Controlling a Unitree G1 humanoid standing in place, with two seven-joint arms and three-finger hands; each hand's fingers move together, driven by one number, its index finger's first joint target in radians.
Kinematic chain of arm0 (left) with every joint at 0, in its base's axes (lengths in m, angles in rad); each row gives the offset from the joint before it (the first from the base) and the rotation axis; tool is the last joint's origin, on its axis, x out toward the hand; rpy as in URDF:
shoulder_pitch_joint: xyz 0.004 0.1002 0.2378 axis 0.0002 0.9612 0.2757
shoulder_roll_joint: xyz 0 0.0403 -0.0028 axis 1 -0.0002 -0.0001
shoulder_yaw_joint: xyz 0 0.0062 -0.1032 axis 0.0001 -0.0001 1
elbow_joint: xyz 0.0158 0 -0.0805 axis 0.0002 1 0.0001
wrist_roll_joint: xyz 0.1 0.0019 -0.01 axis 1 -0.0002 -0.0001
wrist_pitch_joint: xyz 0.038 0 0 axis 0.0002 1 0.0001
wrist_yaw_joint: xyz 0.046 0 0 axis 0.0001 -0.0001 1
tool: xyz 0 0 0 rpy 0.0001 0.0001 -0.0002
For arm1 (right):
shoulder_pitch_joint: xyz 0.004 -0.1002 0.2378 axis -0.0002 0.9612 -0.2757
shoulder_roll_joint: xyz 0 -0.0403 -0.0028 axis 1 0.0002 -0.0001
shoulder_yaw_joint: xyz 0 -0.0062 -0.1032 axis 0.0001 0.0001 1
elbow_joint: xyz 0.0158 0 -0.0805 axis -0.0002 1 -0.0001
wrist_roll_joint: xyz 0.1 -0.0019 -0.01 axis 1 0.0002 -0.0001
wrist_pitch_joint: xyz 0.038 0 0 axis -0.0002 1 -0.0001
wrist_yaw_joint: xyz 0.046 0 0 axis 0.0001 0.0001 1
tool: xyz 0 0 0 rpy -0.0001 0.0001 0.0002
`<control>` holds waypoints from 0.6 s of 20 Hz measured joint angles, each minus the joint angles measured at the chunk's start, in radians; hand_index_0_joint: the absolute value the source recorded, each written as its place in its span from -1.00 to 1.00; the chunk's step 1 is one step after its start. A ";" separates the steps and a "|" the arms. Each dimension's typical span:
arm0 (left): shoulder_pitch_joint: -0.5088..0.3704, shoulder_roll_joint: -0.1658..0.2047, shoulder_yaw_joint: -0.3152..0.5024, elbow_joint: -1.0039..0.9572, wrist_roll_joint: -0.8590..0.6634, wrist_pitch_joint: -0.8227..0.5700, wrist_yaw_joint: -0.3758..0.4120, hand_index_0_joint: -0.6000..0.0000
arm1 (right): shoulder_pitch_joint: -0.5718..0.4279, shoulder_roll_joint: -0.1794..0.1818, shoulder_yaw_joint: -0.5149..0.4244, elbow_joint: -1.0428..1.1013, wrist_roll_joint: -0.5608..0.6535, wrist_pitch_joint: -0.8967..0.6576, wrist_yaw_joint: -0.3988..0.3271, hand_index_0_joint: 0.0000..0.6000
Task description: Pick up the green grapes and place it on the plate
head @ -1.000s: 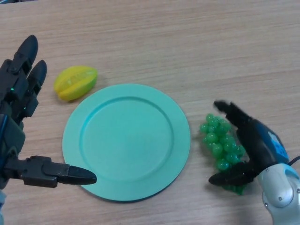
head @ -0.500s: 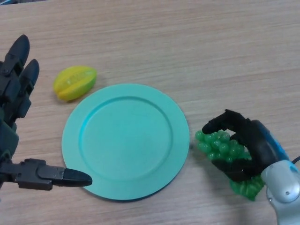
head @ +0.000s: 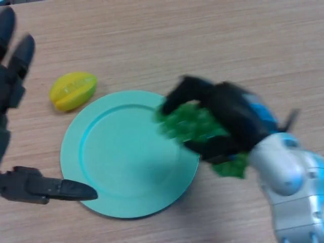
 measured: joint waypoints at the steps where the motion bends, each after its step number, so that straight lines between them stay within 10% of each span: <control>1: 0.000 0.000 0.033 -0.014 -0.022 0.002 0.001 1.00 | -0.032 0.000 0.037 -0.002 0.000 0.009 0.000 1.00; 3: 0.022 0.000 0.083 -0.024 -0.041 0.004 0.012 1.00 | -0.128 -0.004 0.104 -0.007 0.082 0.067 -0.082 0.83; 7: 0.033 -0.012 0.080 -0.011 -0.040 0.026 0.011 1.00 | -0.227 -0.010 0.194 -0.005 0.244 0.152 -0.251 -0.84; 12: 0.064 -0.033 0.115 0.019 -0.035 0.024 0.007 1.00 | -0.369 -0.009 0.319 0.076 0.210 0.170 -0.294 -1.00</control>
